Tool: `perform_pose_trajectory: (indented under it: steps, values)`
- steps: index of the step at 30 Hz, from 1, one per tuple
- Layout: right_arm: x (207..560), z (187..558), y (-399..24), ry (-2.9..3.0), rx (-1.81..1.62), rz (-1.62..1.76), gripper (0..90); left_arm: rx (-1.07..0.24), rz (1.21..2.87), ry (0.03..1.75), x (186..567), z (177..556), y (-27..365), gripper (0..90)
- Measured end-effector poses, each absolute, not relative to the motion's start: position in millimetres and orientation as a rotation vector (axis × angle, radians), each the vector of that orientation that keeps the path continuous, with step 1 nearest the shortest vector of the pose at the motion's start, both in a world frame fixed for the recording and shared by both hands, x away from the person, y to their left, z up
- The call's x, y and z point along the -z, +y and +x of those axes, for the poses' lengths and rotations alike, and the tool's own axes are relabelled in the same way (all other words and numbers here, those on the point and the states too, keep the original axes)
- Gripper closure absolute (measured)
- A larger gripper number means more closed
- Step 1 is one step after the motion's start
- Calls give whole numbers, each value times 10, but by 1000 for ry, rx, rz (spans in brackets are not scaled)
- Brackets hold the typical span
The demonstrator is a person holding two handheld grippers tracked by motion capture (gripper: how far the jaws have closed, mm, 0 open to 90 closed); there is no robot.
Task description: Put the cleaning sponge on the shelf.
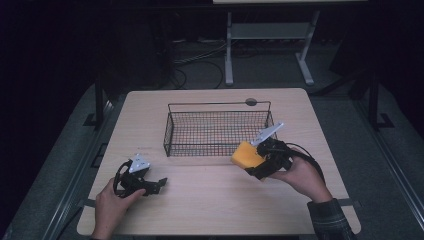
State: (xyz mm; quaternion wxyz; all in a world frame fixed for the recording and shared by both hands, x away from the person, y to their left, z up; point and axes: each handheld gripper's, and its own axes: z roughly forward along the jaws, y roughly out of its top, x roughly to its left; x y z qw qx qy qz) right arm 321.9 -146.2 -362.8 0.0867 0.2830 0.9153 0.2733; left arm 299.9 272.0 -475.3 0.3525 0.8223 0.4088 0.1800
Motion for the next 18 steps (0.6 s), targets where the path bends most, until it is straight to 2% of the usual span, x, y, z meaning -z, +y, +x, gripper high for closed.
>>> perform_pose_trajectory:
  steps: [18]
  values:
    - [3514, 3422, -1634, 2677, -793, 910, 230, -465, 2127, 1057, 4754, 2999, 2720, 128]
